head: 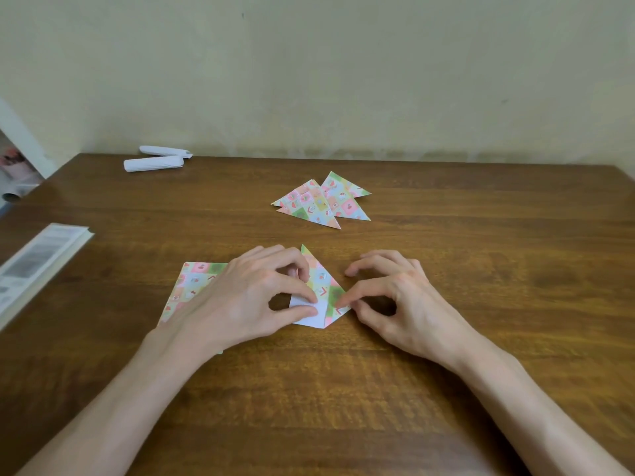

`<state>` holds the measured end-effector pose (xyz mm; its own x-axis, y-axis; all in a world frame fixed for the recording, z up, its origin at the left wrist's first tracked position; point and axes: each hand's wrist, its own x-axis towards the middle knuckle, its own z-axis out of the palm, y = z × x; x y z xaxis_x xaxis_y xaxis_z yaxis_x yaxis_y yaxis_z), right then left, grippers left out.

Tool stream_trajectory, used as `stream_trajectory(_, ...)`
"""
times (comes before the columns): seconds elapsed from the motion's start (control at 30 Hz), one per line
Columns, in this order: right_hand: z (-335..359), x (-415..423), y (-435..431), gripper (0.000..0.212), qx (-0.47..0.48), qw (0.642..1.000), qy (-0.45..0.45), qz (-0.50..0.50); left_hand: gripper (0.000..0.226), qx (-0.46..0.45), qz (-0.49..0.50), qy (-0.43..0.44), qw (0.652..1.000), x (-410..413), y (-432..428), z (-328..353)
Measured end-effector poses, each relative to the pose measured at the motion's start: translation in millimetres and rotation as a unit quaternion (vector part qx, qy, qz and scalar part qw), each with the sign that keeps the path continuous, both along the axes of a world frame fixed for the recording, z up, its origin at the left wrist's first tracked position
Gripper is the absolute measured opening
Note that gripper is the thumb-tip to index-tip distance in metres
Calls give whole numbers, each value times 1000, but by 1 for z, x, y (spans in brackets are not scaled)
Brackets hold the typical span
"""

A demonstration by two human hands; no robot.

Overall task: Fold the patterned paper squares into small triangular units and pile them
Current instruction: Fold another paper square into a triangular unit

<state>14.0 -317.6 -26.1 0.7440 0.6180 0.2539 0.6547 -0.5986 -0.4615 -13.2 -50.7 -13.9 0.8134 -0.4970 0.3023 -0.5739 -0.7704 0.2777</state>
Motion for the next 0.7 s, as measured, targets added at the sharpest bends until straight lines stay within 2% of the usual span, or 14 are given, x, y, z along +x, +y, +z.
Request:
stream_trajectory(0.27, -1, -1, 2, 15, 11, 1000, -5, -18, 42, 63, 11, 16, 998, -2, 1, -1)
stream_trajectory(0.4, -4, 1, 3, 17, 48, 997, 0, -52, 47, 41, 26, 24, 999, -2, -5, -8)
stream_trajectory(0.53, -5, 3, 4, 14, 40, 998, -1, -57, 61, 19, 44, 45, 998, -3, -13, -11)
stream_trajectory(0.7, -4, 3, 4, 18, 54, 997, 3, -59, 63, 15, 52, 60, 997, -4, -15, -8)
